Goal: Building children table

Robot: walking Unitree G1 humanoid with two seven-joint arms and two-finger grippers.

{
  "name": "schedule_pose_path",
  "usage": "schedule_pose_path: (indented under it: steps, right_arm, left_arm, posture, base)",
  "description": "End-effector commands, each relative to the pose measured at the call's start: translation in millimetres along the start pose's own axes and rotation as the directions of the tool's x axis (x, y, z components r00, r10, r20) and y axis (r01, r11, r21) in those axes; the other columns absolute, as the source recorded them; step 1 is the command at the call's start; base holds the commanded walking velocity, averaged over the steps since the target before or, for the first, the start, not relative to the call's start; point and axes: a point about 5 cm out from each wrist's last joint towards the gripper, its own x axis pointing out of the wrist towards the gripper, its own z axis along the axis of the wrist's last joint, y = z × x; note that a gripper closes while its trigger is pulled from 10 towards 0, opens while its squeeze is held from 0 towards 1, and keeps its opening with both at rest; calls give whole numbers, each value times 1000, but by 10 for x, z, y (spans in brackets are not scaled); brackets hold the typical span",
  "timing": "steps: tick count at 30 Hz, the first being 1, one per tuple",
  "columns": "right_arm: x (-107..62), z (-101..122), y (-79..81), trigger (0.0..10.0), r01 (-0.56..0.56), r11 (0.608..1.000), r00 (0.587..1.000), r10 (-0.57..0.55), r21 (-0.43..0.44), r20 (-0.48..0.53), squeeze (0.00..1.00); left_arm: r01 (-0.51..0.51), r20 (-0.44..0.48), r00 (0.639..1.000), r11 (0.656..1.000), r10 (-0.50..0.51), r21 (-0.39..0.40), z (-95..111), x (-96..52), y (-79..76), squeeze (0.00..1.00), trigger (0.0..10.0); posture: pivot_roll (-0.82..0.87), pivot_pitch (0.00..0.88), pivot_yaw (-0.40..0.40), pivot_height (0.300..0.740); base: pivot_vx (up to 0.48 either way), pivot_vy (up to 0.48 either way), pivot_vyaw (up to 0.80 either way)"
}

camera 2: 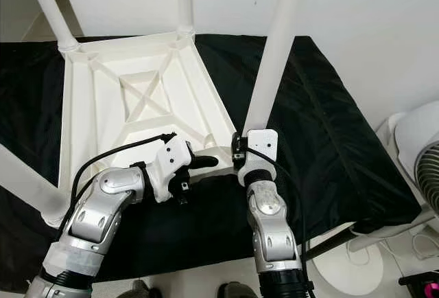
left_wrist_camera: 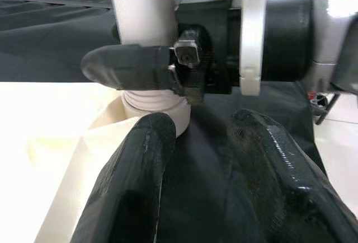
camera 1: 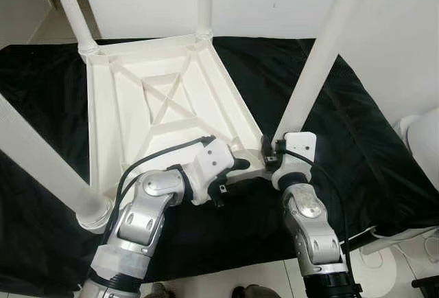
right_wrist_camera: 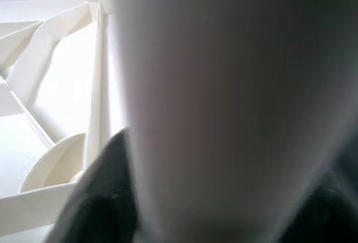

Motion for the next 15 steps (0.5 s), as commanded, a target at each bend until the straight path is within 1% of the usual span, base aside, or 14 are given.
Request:
schedule_pose_path:
  steps: [1, 2, 4, 5, 6, 7, 8, 9, 10, 12, 13, 15]
  right_arm:
    - [-9, -15, -18, 10000, 17, 1000, 1000, -17, 10, -15, 1000]
    - [-9, -15, -18, 10000, 17, 1000, 1000, -17, 10, -15, 1000]
    - [-22, 31, -46, 10000, -67, 998, 997, 66, 22, 35, 1000]
    - [-22, 31, -46, 10000, -67, 998, 997, 66, 22, 35, 1000]
    - [-38, 33, -66, 10000, -129, 991, 991, 127, 34, 48, 698]
    - [-38, 33, -66, 10000, -129, 991, 991, 127, 34, 48, 698]
    - [-54, 28, -118, 10000, -191, 982, 980, 189, 17, 63, 0]
    - [-63, 23, -154, 10000, -224, 975, 972, 223, 4, 67, 0]
    - [-63, 23, -154, 10000, -224, 975, 972, 223, 4, 67, 0]
    - [-54, -7, -288, 10000, -317, 948, 947, 318, -22, 47, 0]
    - [-48, -16, -327, 10000, -350, 936, 936, 351, -19, 36, 0]
    - [-8, -15, -413, 10000, -386, 921, 921, 388, -55, 25, 0]
  left_arm:
    - [-120, -5, 993, 993, 119, -13, -16, 6, 54, 0, 10000]
    - [-120, -5, 993, 993, 119, -13, -16, 6, 54, 0, 10000]
    - [-118, -5, 993, 993, 118, -12, -18, 8, 54, 0, 10000]
    - [-118, -5, 993, 993, 118, -12, -18, 8, 54, 0, 10000]
    - [-115, -5, 993, 993, 115, -10, -21, 7, 49, 0, 10000]
    - [-115, -5, 993, 993, 115, -10, -21, 7, 49, 0, 10000]
    - [-112, -7, 994, 994, 112, -9, -25, 5, 45, 0, 10000]
    - [-110, -8, 994, 994, 110, -9, -29, 3, 44, 0, 10000]
    - [-110, -8, 994, 994, 110, -9, -29, 3, 44, 0, 10000]
    - [-105, -8, 994, 994, 105, -7, -25, 4, 47, 0, 10000]
    - [-102, -7, 995, 995, 102, -6, -21, 6, 49, 0, 10000]
    - [-99, -6, 995, 995, 99, -3, -13, 12, 58, 0, 10000]
  posture:
    - [-92, 56, -2, 740]
    - [-92, 56, -2, 740]
    - [-91, 49, -5, 740]
    - [-91, 49, -5, 740]
    - [-91, 47, -1, 740]
    - [-91, 47, -1, 740]
    - [-94, 44, 1, 740]
    - [-94, 43, 2, 740]
    - [-94, 43, 2, 740]
    - [-101, 38, 9, 740]
    - [-101, 38, 9, 740]
    - [-105, 35, 12, 740]
  base:
    - [0, 0, 0]
    - [0, 0, 0]
    - [0, 0, 0]
    - [0, 0, 0]
    - [0, 0, 0]
    - [0, 0, 0]
    - [0, 0, 0]
    - [0, 0, 0]
    - [0, 0, 0]
    - [0, 0, 0]
    - [0, 0, 0]
    - [0, 0, 0]
